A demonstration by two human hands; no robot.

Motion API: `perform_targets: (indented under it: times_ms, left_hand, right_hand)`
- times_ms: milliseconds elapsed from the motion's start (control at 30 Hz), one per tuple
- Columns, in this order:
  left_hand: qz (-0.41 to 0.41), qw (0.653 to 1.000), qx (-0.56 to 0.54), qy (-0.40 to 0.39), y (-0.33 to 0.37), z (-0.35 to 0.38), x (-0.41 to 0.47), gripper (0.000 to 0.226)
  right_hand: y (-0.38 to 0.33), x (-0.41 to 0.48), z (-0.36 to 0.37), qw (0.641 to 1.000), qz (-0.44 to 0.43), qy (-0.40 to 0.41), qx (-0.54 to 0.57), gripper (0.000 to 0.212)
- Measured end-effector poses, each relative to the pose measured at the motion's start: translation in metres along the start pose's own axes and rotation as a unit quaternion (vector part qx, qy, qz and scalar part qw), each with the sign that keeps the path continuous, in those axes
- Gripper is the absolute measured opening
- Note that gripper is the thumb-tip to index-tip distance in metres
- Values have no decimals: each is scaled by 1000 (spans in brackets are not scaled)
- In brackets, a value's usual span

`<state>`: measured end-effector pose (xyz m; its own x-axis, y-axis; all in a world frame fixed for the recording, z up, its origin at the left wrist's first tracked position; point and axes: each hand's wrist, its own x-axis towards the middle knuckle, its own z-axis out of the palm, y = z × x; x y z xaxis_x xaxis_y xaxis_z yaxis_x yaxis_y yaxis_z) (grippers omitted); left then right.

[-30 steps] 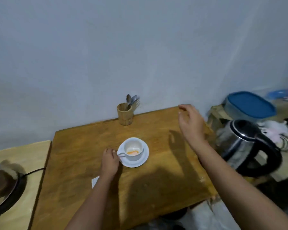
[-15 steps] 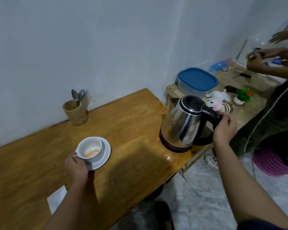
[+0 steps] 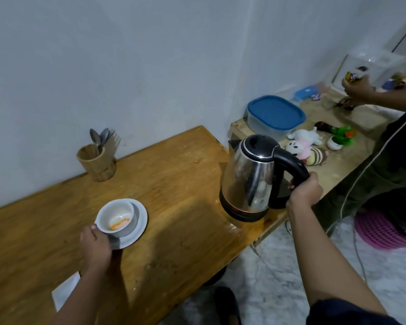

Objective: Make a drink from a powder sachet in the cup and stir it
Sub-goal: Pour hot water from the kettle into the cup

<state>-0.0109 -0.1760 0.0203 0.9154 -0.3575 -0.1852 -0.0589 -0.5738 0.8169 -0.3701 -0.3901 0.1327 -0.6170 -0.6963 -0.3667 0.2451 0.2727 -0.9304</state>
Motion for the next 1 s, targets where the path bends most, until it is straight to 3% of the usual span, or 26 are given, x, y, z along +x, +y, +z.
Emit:
perform_targets:
  times_ms: [100, 267, 433, 633, 1000]
  left_hand:
    - [-10, 1000, 1, -17, 3, -3, 2, 33]
    - [-6, 999, -2, -40, 1, -5, 7, 32]
    - [-16, 998, -15, -51, 1, -5, 10, 33]
    - [-5, 997, -12, -76, 2, -13, 15, 31]
    - [-24, 994, 6, -111, 5, -22, 14, 33]
  right_hand:
    - [-23, -12, 13, 999, -27, -9, -28, 23]
    - [-68, -28, 40, 986, -146, -52, -68, 23]
    - [-100, -63, 81, 947, -243, -131, -166, 40]
    - [-81, -116, 130, 903, -306, -194, -233, 46]
    - [-19, -191, 178, 734, -430, -393, -348, 45]
